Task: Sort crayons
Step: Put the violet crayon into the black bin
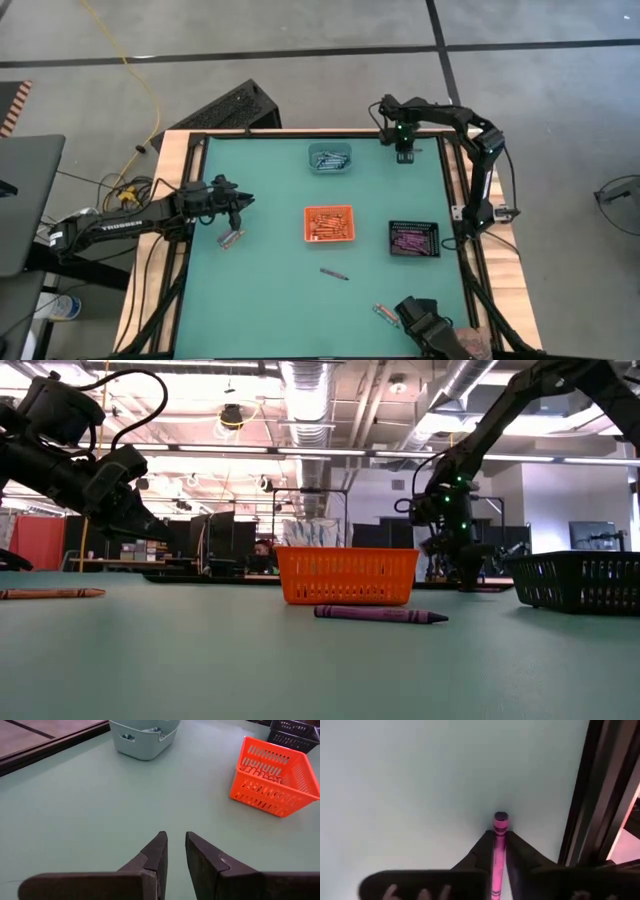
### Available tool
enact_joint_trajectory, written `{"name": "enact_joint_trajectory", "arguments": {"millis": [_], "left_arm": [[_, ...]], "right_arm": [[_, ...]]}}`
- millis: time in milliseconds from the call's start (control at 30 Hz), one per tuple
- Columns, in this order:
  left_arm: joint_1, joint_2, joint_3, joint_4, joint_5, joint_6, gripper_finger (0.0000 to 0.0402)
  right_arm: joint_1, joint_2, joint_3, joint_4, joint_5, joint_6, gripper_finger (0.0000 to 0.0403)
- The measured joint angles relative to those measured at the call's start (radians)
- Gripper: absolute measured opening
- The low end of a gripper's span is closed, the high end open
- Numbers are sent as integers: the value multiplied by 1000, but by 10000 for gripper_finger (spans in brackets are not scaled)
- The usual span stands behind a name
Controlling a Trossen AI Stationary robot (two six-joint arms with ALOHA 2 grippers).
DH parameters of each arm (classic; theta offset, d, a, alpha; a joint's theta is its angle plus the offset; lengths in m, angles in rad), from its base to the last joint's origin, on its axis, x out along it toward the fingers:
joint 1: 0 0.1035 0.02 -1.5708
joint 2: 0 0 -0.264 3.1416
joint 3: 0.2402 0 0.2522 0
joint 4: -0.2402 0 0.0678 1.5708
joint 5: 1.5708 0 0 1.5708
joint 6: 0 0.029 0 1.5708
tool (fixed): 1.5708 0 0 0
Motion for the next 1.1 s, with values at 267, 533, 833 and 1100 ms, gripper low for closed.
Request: {"name": "enact_joint_trajectory", "arguments": {"millis": [267, 533, 833, 1100], "left_arm": [[0, 0, 0, 0, 0, 0, 56], [0, 0, 0, 0, 0, 0, 56], [0, 0, 0, 0, 0, 0, 56], [0, 0, 0, 0, 0, 0, 56]], "right_arm": [[72, -156, 22, -13, -61, 25, 6], [231, -370, 25, -78, -117, 200, 3], [564, -550, 24, -136, -356, 549, 2], [900, -601, -8, -327, -203, 917, 1]]}}
